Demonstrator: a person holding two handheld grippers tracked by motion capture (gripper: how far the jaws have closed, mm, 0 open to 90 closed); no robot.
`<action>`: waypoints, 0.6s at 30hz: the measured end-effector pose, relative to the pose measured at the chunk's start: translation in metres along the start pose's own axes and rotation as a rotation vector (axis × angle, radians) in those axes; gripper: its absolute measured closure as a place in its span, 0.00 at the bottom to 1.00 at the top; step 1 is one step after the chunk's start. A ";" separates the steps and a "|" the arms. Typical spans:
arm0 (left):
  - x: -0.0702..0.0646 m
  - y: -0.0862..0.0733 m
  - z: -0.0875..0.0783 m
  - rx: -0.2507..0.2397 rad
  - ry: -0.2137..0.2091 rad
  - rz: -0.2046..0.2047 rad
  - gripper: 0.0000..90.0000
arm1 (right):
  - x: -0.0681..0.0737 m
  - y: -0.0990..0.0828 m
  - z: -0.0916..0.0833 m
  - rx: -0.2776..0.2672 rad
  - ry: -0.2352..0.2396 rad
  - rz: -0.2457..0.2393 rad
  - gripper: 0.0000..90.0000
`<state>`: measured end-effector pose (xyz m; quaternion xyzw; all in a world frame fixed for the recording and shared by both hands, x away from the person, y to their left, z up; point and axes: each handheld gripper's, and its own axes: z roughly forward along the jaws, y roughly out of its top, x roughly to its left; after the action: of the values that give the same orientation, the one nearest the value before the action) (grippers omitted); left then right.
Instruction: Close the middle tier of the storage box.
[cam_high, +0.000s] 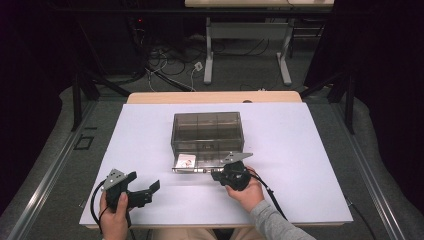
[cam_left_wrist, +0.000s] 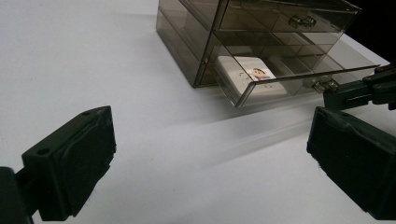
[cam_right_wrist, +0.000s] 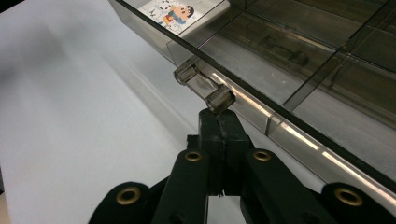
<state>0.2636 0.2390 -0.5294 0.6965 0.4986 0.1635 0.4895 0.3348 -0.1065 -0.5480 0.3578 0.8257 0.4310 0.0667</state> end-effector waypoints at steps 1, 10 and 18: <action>0.000 0.000 0.000 -0.003 0.001 -0.004 0.02 | 0.000 0.000 0.000 0.008 -0.001 0.006 1.00; 0.000 0.000 0.000 -0.001 0.000 -0.004 0.02 | -0.004 0.002 -0.001 -0.009 0.010 0.035 1.00; 0.001 0.000 0.000 -0.006 0.001 -0.005 0.02 | -0.005 0.003 0.001 -0.012 0.016 0.072 1.00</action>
<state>0.2637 0.2399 -0.5298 0.6937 0.5001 0.1641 0.4917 0.3404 -0.1084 -0.5474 0.3832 0.8102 0.4411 0.0466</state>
